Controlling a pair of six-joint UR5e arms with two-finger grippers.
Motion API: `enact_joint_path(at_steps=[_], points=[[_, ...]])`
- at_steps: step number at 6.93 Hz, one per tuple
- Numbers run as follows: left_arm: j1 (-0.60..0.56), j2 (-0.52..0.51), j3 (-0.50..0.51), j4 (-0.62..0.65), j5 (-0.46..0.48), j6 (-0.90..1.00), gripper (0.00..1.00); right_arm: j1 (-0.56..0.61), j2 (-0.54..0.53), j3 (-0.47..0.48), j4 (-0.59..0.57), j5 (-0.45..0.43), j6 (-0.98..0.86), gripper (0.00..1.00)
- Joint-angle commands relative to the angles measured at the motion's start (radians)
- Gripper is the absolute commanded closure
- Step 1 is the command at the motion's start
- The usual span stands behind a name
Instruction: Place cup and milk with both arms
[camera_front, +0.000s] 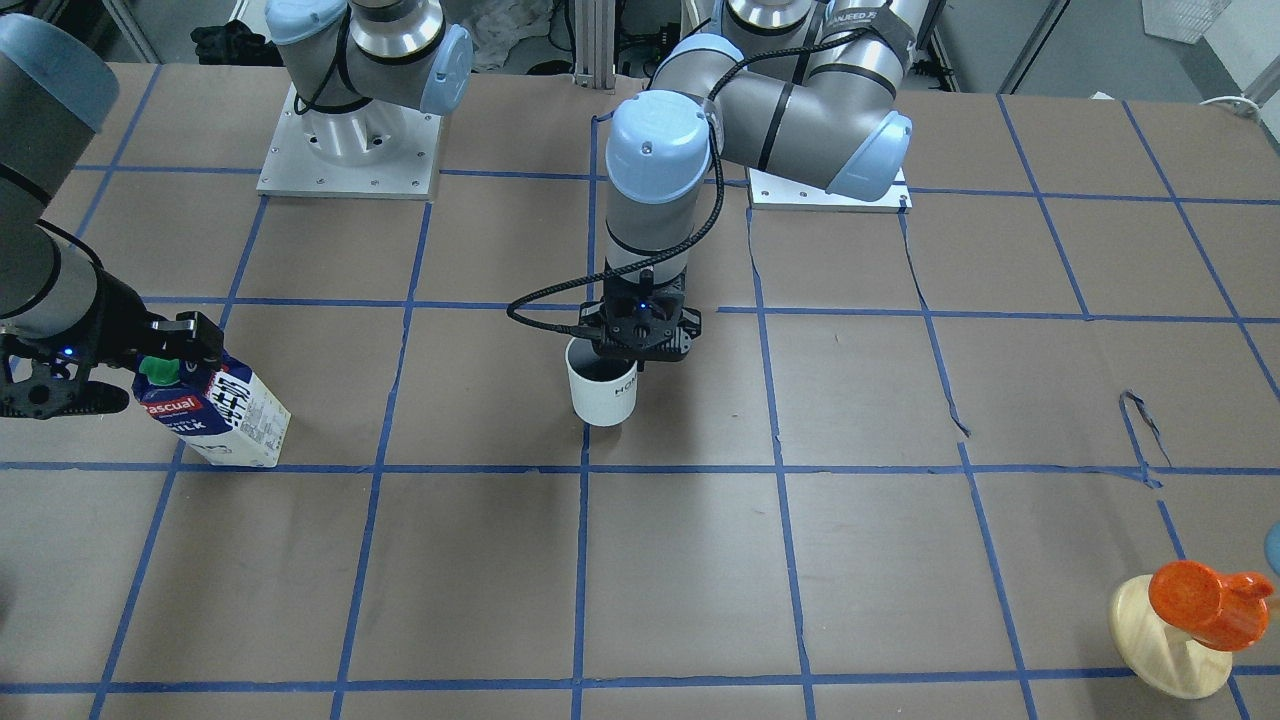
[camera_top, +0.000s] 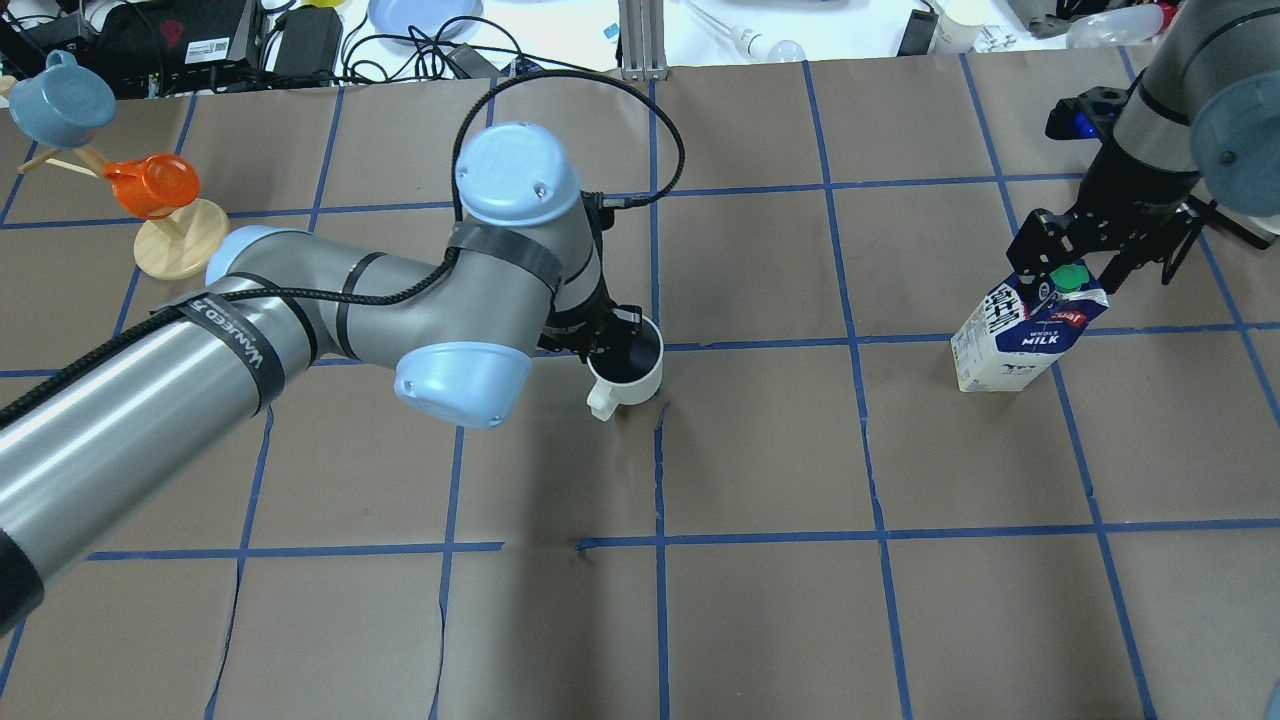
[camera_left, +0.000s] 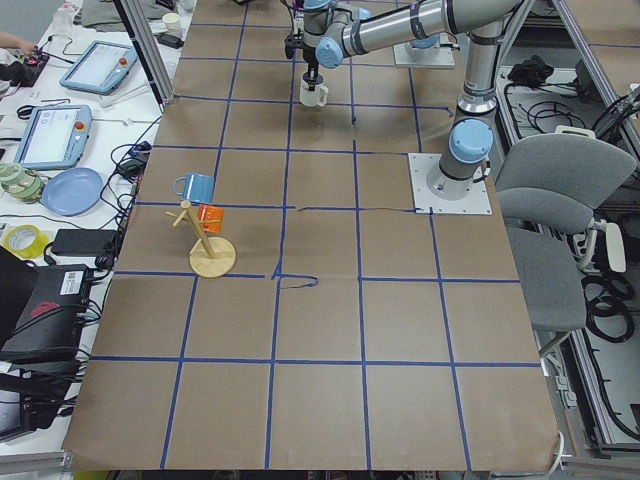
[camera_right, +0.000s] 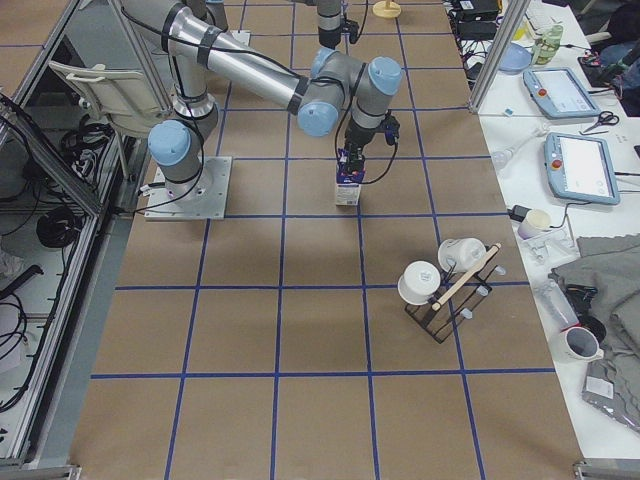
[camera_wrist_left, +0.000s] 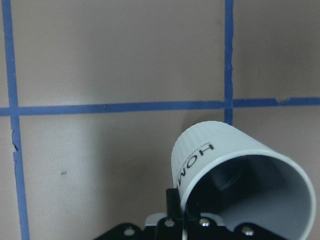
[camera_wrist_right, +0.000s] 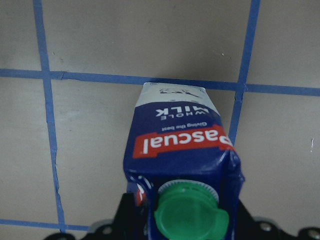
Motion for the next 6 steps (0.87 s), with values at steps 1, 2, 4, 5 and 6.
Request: enact_joint_path(at_steps=[1, 2, 4, 5, 6], points=[[-0.036, 0.014, -0.098, 0.012, 0.004, -0.003, 1.0, -0.001, 0.0, -0.001, -0.007, -0.001, 0.002, 0.7], [-0.039, 0.0, -0.129, 0.062, -0.005, -0.003, 1.0, 0.0, -0.004, -0.007, -0.004, -0.004, 0.008, 0.71], [-0.04, 0.026, -0.132, 0.07, -0.048, -0.003, 1.0, 0.005, -0.007, -0.046, 0.008, 0.002, 0.015, 0.71], [-0.041, 0.025, -0.132, 0.07, -0.061, -0.003, 1.0, 0.015, -0.007, -0.067, 0.017, 0.01, 0.018, 0.71], [-0.039, 0.026, -0.13, 0.07, -0.061, 0.009, 1.0, 0.046, -0.009, -0.073, 0.031, 0.014, 0.02, 0.71]])
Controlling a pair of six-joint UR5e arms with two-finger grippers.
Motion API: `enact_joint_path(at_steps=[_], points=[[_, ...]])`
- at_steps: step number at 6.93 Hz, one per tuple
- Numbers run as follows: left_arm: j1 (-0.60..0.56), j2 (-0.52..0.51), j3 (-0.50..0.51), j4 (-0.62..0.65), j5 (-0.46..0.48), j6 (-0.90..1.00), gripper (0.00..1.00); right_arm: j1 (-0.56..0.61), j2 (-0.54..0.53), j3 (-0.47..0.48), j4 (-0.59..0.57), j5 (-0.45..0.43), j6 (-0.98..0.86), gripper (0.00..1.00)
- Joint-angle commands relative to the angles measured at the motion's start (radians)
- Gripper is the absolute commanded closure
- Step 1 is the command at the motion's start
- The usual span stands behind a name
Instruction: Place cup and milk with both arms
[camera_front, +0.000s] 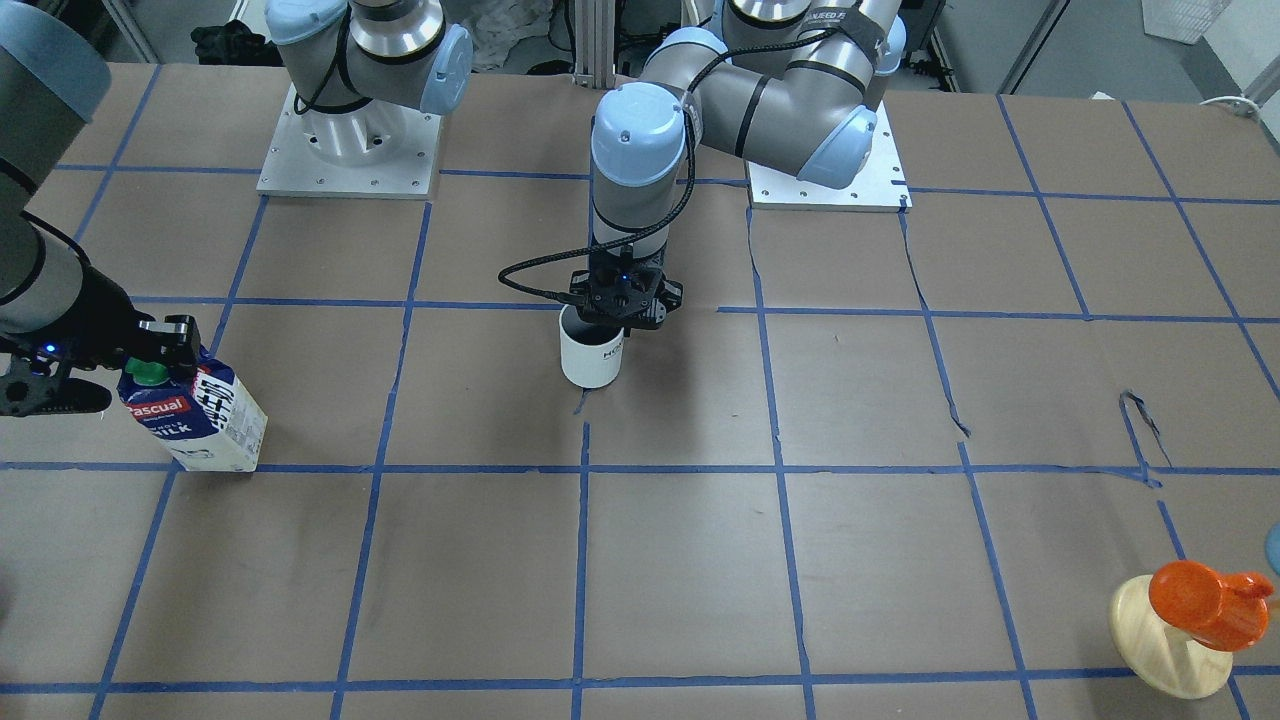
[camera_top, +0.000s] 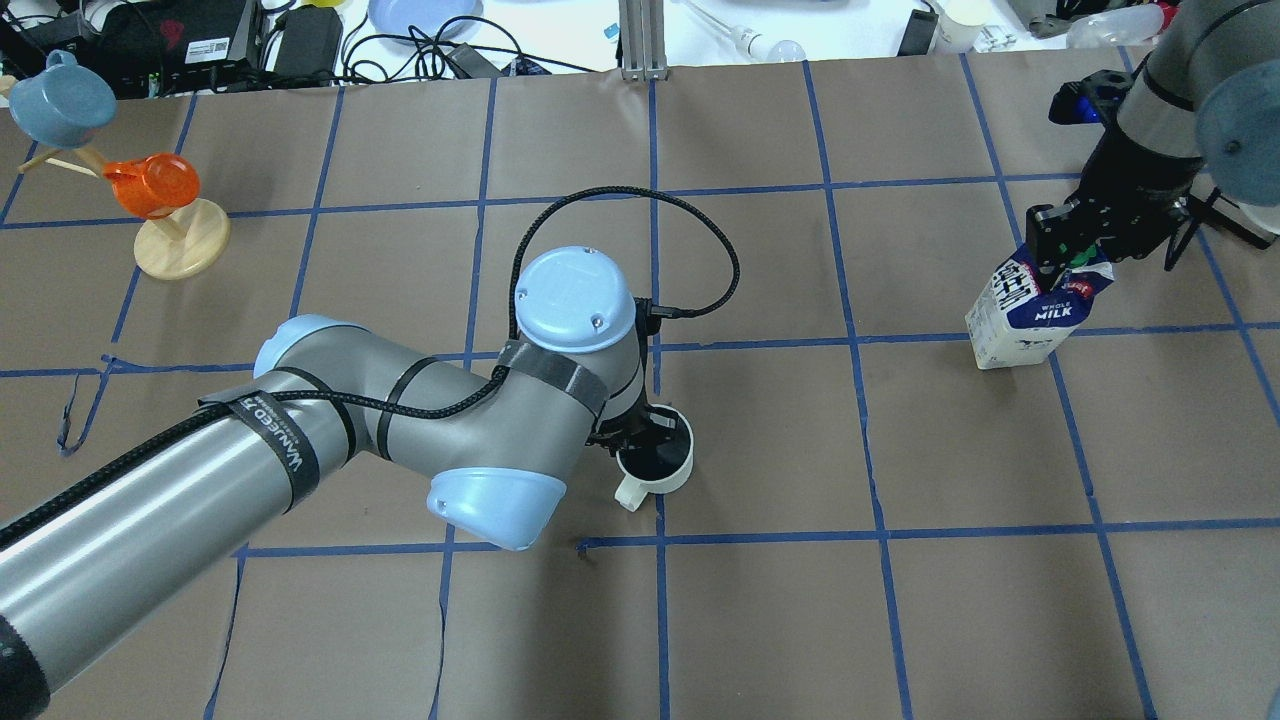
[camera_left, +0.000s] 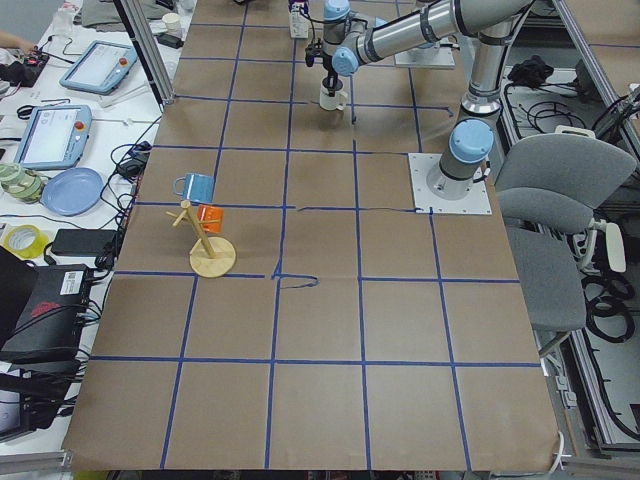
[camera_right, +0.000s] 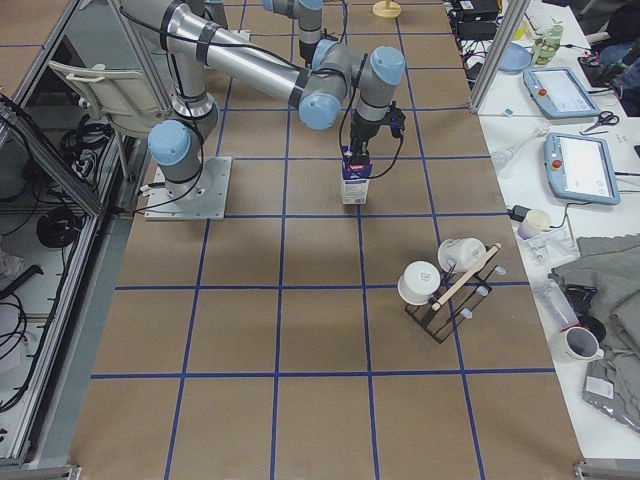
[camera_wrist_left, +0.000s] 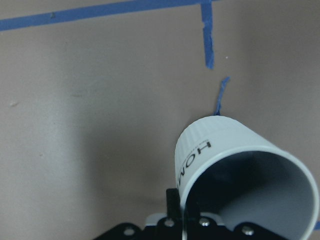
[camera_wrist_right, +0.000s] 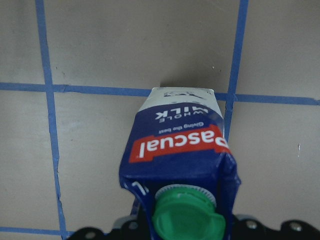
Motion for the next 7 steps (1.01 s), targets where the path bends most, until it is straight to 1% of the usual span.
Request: enact_joint_path(at_steps=[1, 2, 3, 4, 6, 7], points=[[0.007, 0.001, 0.007, 0.006, -0.004, 0.001, 0.24, 0.082, -0.001, -0.015, 0.015, 0.009, 0.012, 0.71], [0.016, 0.01, 0.04, -0.002, 0.004, 0.006, 0.0, 0.142, -0.003, -0.024, 0.028, 0.031, 0.1, 0.71], [0.037, 0.023, 0.072, -0.043, 0.012, 0.006, 0.0, 0.208, -0.015, -0.038, 0.062, 0.052, 0.174, 0.71], [0.1, 0.045, 0.095, -0.087, 0.012, 0.03, 0.0, 0.265, -0.027, -0.039, 0.075, 0.074, 0.273, 0.71], [0.206, 0.104, 0.123, -0.156, 0.042, 0.185, 0.0, 0.394, -0.049, -0.029, 0.084, 0.089, 0.43, 0.71], [0.267, 0.125, 0.122, -0.222, 0.061, 0.266, 0.0, 0.453, -0.048, -0.027, 0.085, 0.127, 0.516, 0.71]])
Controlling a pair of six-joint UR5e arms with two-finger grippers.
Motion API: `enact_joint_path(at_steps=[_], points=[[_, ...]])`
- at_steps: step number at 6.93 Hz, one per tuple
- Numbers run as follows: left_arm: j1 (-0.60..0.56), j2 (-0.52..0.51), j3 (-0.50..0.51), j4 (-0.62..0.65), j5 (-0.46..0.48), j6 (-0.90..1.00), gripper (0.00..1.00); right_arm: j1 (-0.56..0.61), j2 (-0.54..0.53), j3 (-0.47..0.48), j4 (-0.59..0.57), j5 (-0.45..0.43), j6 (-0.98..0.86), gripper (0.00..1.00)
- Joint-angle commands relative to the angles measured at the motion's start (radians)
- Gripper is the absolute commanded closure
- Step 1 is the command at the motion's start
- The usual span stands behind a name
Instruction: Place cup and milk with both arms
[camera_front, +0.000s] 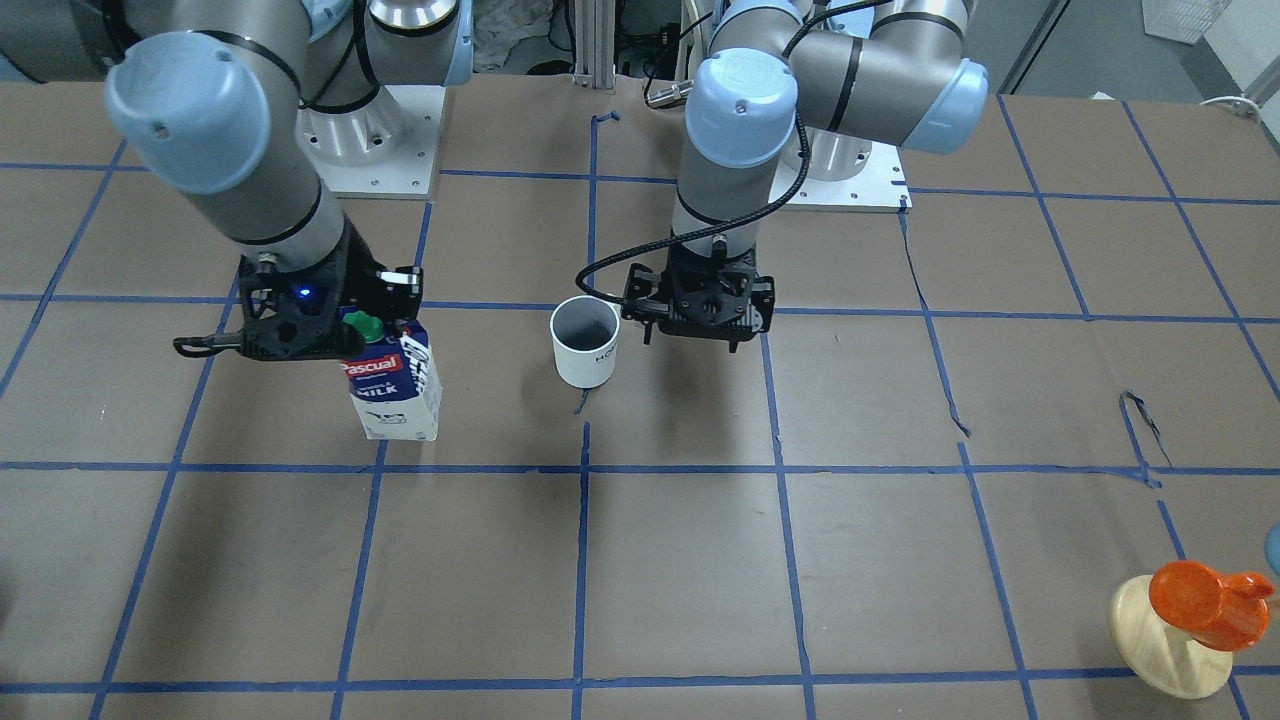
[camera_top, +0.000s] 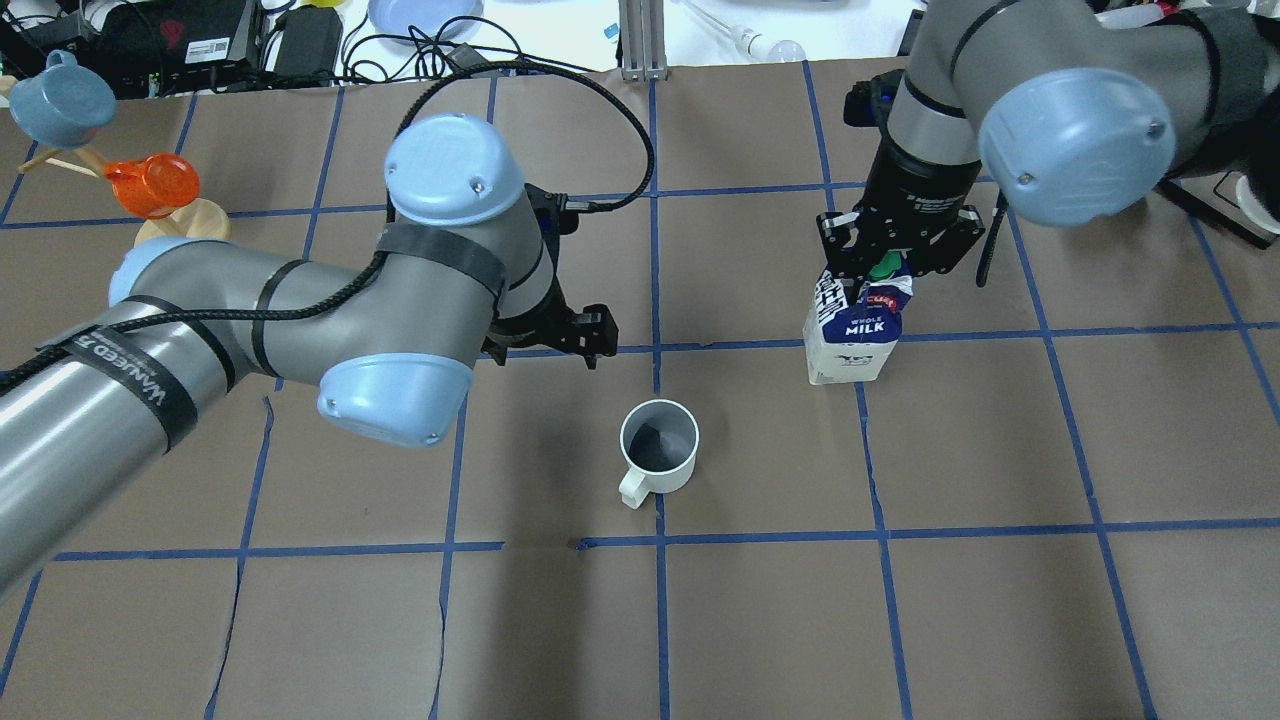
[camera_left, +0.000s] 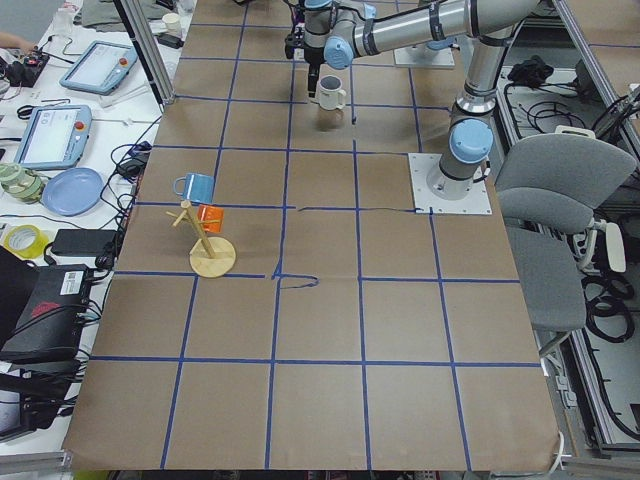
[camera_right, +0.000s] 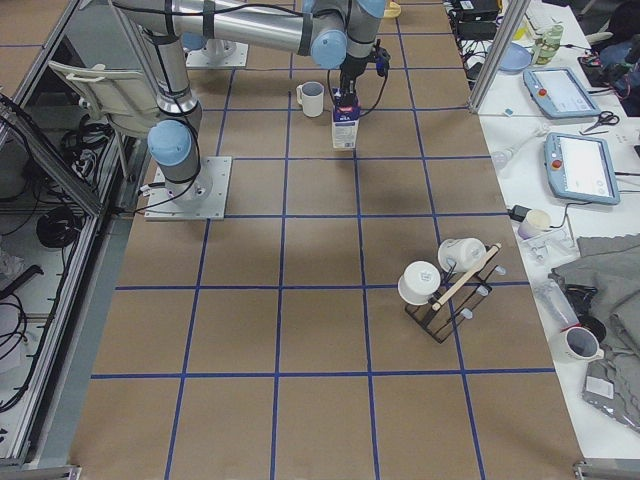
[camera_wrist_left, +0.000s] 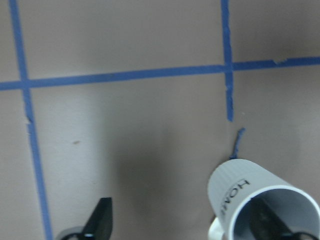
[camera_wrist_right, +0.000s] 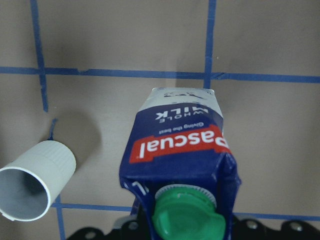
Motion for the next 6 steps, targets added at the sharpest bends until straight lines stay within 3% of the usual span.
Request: enact_joint_path(at_steps=[1, 3, 6], points=[[0.101, 0.064, 0.009, -0.086, 0.025, 0.122, 0.0, 0.099, -0.004, 0.015, 0.007, 0.053, 0.161, 0.71], [0.118, 0.115, 0.006, -0.104, 0.056, 0.13, 0.0, 0.11, -0.022, 0.108, -0.009, 0.07, 0.175, 0.71], [0.163, 0.128, 0.087, -0.113, 0.062, 0.196, 0.0, 0.15, -0.022, 0.135, -0.078, 0.075, 0.206, 0.71]])
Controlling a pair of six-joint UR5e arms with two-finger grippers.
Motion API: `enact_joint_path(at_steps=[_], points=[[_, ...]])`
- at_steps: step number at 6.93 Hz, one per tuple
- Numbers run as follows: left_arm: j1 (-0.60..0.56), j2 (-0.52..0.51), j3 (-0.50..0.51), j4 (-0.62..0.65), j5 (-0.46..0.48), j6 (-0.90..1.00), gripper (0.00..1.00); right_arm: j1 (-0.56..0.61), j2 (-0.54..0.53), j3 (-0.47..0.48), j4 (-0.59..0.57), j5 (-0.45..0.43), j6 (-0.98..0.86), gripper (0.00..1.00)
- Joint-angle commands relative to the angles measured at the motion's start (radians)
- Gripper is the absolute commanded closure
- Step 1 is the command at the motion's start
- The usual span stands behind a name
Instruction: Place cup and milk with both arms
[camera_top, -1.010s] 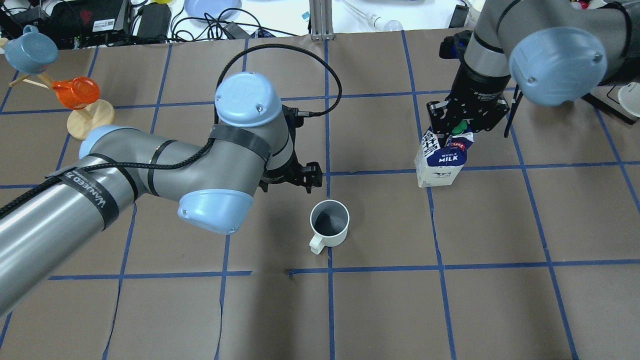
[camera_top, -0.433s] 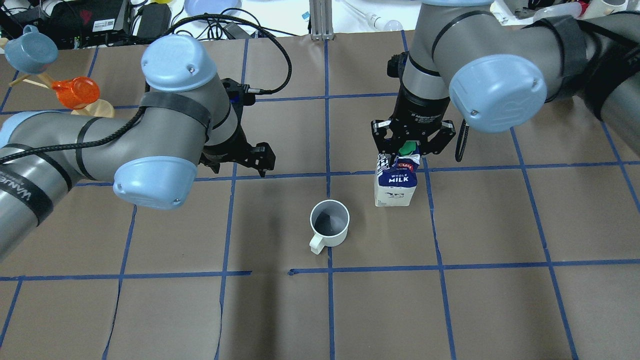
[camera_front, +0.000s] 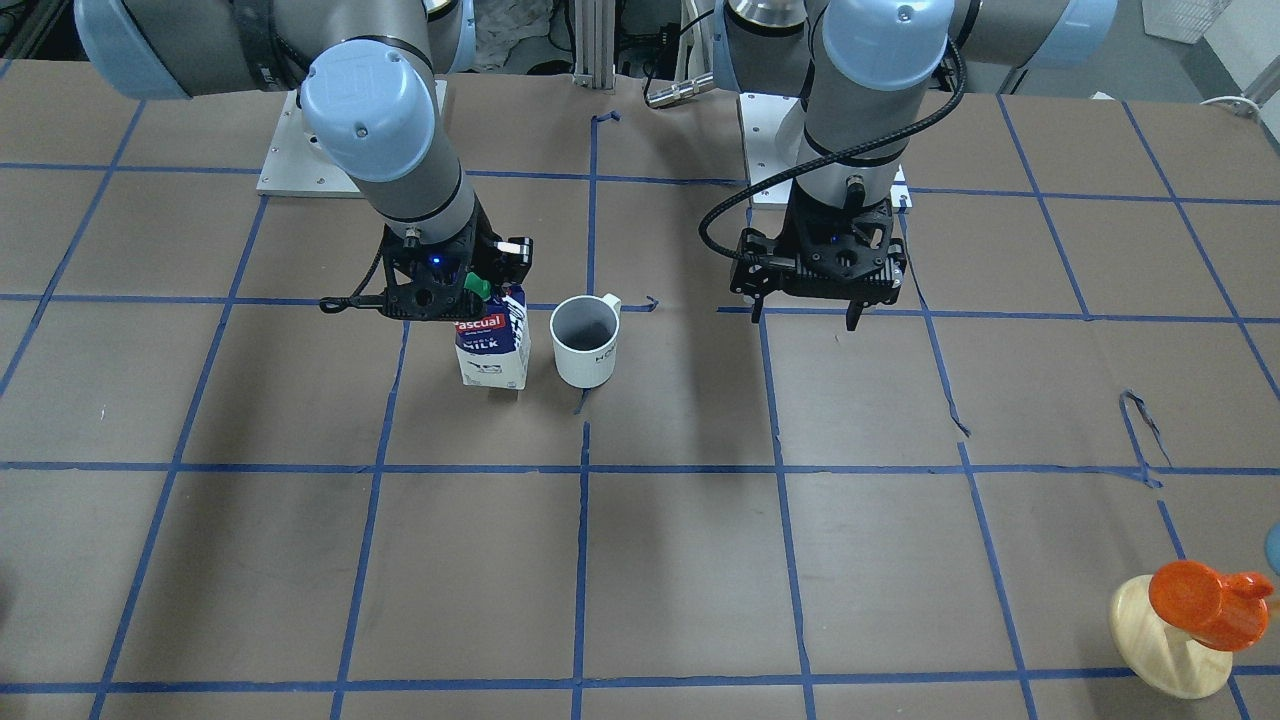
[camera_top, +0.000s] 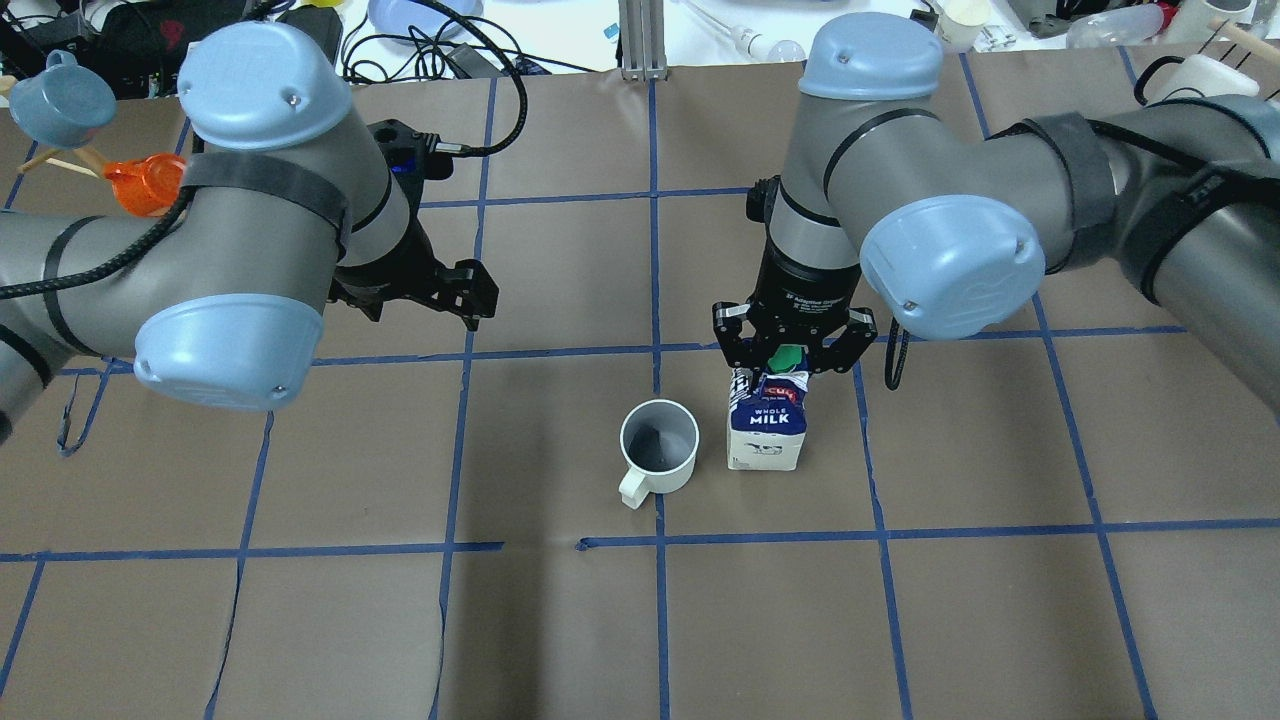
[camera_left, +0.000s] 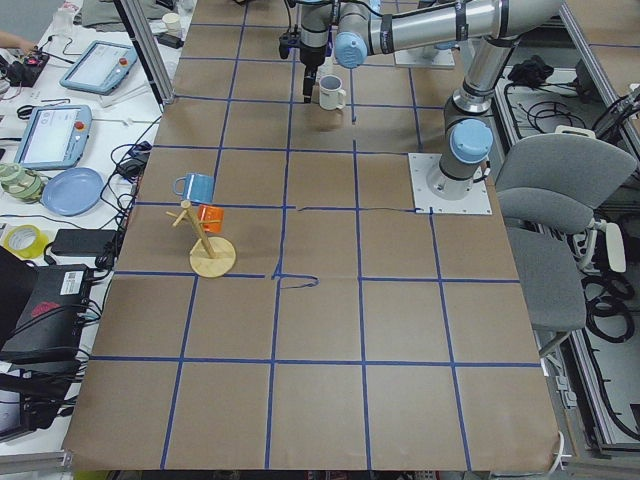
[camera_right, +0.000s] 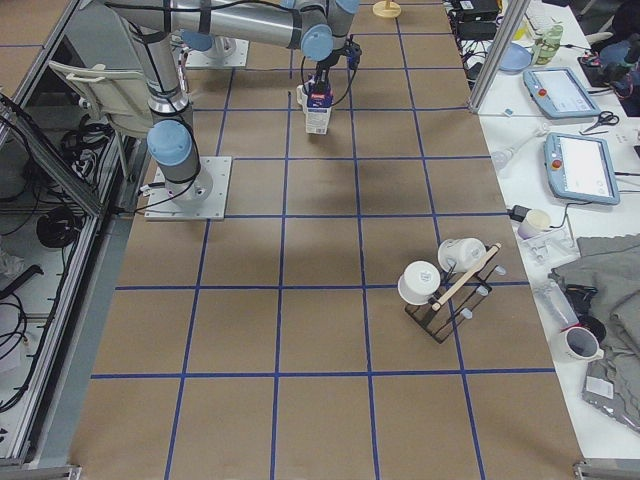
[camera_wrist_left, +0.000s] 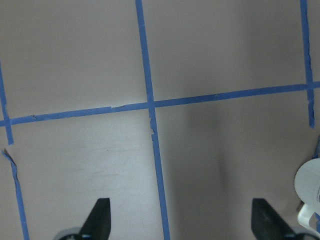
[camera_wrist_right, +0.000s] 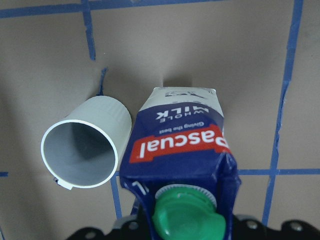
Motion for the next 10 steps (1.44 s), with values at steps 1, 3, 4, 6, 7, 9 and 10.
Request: enact_joint_path(at_steps=[1, 3, 4, 6, 7, 9, 10], points=[[0.041, 0.008, 0.07, -0.048, -0.001, 0.045, 0.0, 0.018, 0.001, 0.018, -0.046, 0.003, 0.016, 0.7], [0.104, -0.016, 0.182, -0.168, -0.007, 0.102, 0.0, 0.032, 0.005, 0.031, -0.064, 0.002, 0.016, 0.68], [0.107, -0.045, 0.25, -0.217, -0.007, 0.082, 0.0, 0.032, 0.011, 0.032, -0.063, -0.001, 0.014, 0.55], [0.107, -0.075, 0.324, -0.265, -0.016, 0.082, 0.0, 0.032, 0.016, 0.032, -0.063, -0.007, 0.004, 0.24], [0.107, -0.082, 0.328, -0.27, -0.016, 0.082, 0.0, 0.03, 0.005, 0.023, -0.063, -0.017, 0.004, 0.0], [0.107, -0.083, 0.33, -0.271, -0.024, 0.082, 0.0, 0.01, -0.024, -0.123, -0.028, -0.076, -0.001, 0.0], [0.106, -0.086, 0.336, -0.271, -0.036, 0.062, 0.0, 0.0, -0.024, -0.272, 0.109, -0.105, -0.001, 0.0]])
